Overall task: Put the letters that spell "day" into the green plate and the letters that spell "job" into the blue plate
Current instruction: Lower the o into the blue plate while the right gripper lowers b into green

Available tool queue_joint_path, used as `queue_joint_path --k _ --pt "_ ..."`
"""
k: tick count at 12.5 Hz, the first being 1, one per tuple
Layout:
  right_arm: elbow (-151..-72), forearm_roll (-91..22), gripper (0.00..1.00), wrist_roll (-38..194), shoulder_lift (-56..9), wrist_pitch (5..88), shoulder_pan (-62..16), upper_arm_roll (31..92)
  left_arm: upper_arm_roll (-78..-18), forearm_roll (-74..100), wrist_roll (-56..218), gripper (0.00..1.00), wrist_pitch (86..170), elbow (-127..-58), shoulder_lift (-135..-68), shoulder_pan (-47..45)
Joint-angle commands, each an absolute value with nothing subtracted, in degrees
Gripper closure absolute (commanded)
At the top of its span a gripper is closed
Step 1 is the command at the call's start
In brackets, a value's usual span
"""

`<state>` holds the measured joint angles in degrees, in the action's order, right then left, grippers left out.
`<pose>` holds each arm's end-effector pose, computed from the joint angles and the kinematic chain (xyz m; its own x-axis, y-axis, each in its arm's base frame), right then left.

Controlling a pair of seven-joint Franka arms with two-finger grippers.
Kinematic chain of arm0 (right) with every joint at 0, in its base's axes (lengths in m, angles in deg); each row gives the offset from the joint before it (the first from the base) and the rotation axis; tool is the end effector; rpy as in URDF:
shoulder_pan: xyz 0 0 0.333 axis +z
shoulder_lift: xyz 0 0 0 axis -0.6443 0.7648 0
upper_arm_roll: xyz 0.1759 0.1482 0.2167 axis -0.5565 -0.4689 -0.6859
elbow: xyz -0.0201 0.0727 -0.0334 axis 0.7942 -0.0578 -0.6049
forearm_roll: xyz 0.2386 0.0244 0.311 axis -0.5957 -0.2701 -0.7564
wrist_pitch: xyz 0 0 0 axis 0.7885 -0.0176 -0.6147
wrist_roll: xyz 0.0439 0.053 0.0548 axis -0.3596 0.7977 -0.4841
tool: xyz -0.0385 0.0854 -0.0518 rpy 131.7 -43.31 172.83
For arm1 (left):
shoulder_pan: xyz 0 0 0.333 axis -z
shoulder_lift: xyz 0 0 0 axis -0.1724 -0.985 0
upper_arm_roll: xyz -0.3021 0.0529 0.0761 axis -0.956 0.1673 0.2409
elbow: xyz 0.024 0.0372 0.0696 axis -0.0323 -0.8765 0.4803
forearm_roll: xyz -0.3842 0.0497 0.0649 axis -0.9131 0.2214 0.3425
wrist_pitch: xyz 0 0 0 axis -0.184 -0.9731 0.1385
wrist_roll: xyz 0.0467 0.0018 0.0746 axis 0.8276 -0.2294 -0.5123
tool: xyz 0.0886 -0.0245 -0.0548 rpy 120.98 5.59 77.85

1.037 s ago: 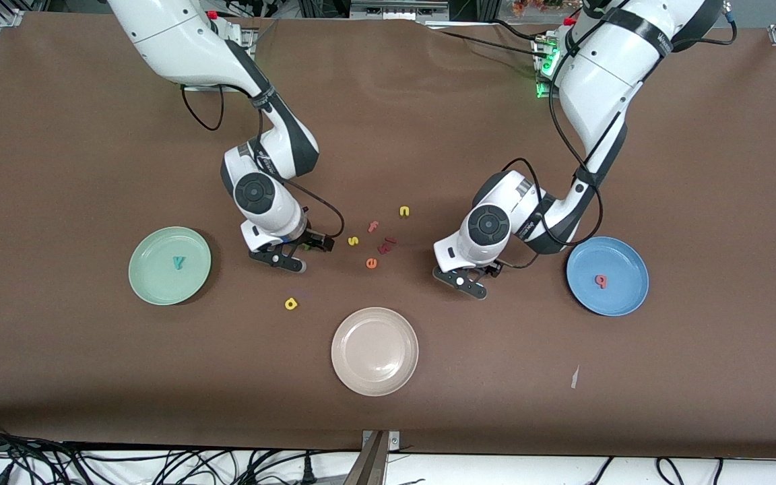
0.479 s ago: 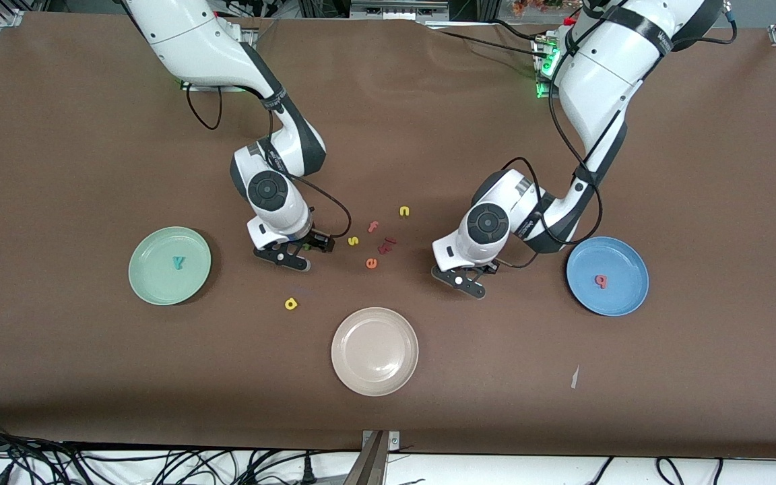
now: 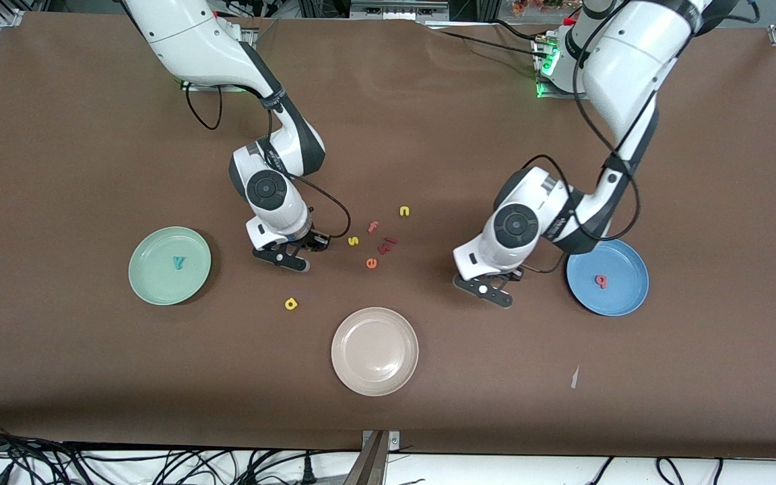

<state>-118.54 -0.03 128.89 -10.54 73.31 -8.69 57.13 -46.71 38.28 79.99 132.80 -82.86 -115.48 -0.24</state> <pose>0.5511 0.3253 0.1780 0.9557 -0.2939 -0.0177 -0.2941 -0.9558 -0.0055 0.6337 -0.2741 0.2435 0.9000 -0.4266 -0.0896 -0.4316 -0.9009 -0.0462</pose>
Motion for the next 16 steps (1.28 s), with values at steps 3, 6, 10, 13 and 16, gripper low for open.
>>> queue_joint_path --k 3,6,10,13,16 --pt "-117.79 0.73 0.99 128.37 -10.83 73.43 -9.17 57.45 -46.98 40.11 93.45 1.00 125.45 -84.71 -111.13 -9.29" --pt "-114.54 0.64 1.00 121.10 -13.64 63.28 -11.89 58.76 -47.15 40.11 100.92 1.00 125.26 -87.87 -111.31 -15.97" --pt "-114.44 0.38 1.00 104.83 -17.24 53.66 -11.90 65.53 -47.15 40.11 106.20 1.00 133.32 -94.89 -111.39 -22.13" --pt "-115.05 0.73 1.00 93.77 -18.83 50.85 -11.90 69.30 -47.24 40.03 106.22 0.97 136.86 -98.59 -111.31 -22.49" --pt "-116.02 0.64 1.00 82.95 -19.80 49.18 -11.90 73.87 -47.24 39.41 106.22 0.83 136.78 -98.78 -111.31 -22.49"
